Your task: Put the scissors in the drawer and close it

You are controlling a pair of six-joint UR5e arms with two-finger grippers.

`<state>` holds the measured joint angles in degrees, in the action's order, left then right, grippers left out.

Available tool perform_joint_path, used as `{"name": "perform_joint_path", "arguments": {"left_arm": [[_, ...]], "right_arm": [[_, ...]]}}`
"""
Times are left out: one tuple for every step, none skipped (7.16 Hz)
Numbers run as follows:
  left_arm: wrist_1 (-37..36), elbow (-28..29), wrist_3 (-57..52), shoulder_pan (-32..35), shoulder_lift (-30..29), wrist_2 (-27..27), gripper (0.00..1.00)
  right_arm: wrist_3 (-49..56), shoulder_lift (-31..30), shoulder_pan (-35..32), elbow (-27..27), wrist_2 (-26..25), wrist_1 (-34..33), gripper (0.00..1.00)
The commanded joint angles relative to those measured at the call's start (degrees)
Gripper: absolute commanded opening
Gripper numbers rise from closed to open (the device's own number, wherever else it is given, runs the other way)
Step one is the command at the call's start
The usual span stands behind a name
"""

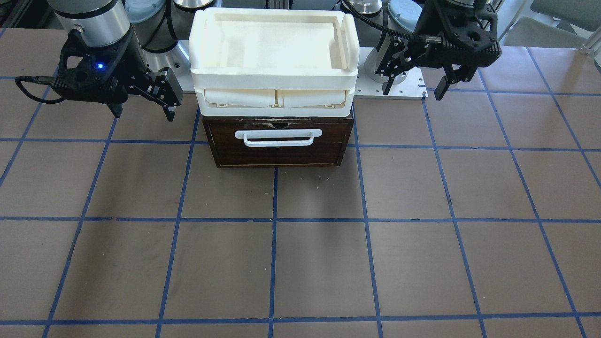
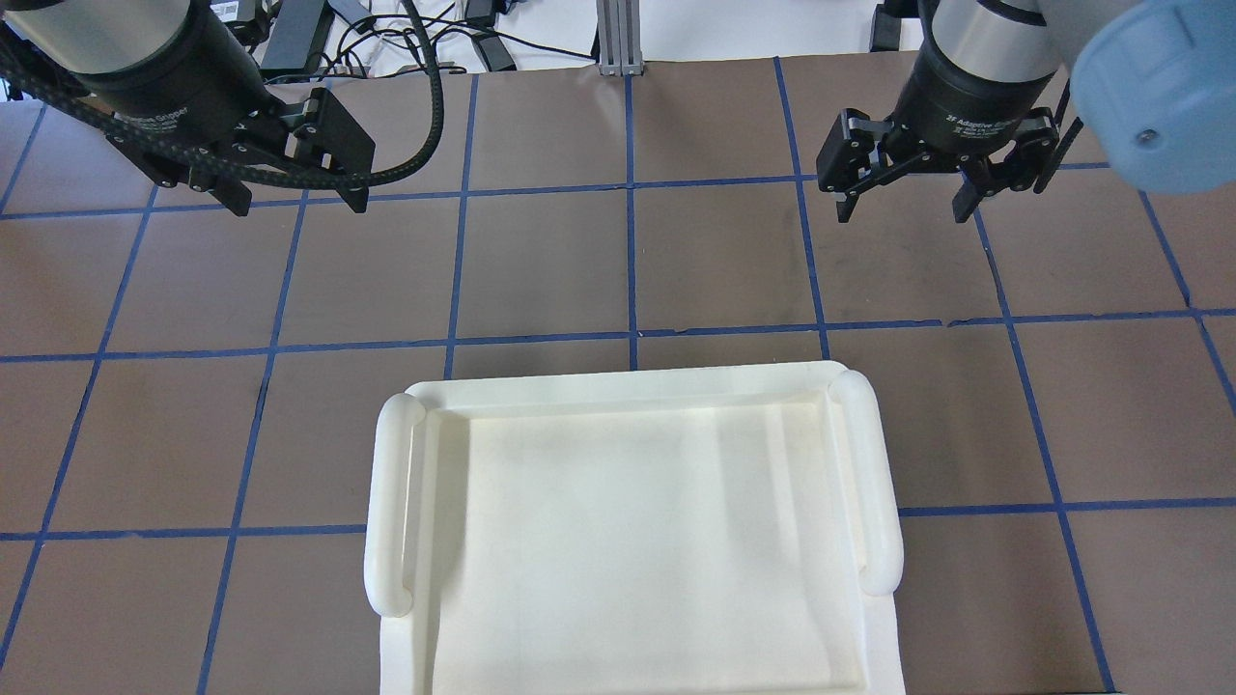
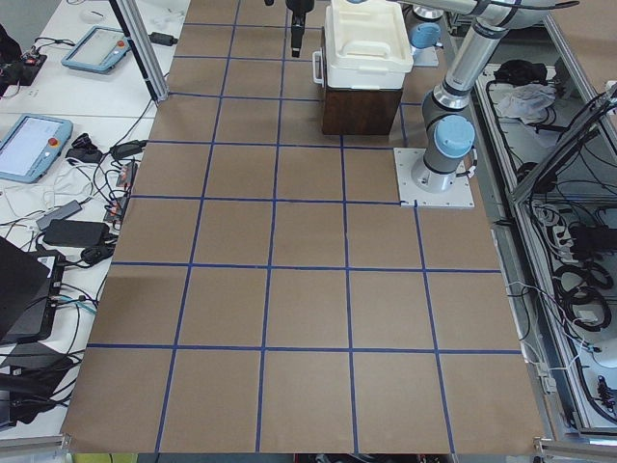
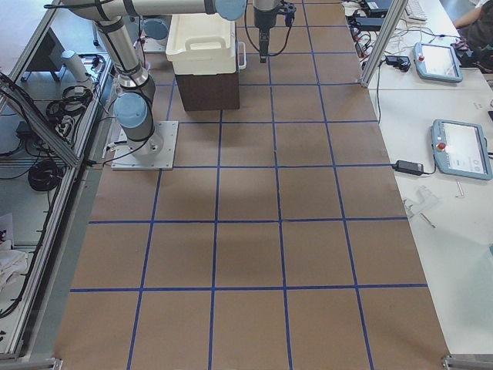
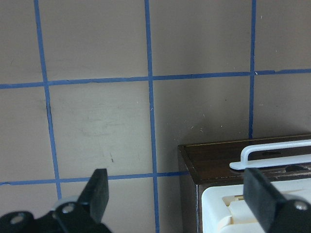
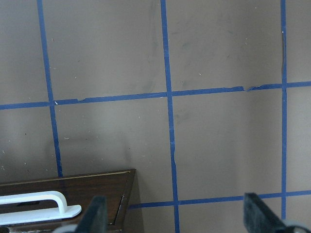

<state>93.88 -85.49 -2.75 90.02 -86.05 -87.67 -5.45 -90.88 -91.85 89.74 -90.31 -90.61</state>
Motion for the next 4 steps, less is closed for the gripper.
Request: {"name": "perform_joint_path", "arguments": {"left_arm": [[0.1, -0.2, -0.1, 0.0, 0.2, -0.1, 1.0], [0.0, -0.3, 0.4, 0.0, -0.2, -0.1, 1.0], [0.0, -0.3, 0.2, 0.0, 0.4, -0.2, 1.0], [0.0, -0.3, 0.1, 0.0, 0.6, -0.2, 1.0]], "right_arm": [[0.0, 0.0, 0.0, 0.0, 0.0, 0.0, 1.0], [0.0, 0.0, 0.0, 0.0, 0.0, 0.0, 1.0], [0.0, 0.0, 0.0, 0.0, 0.0, -0.1, 1.0], [0.0, 0.0, 0.0, 0.0, 0.0, -0.2, 1.0]]}}
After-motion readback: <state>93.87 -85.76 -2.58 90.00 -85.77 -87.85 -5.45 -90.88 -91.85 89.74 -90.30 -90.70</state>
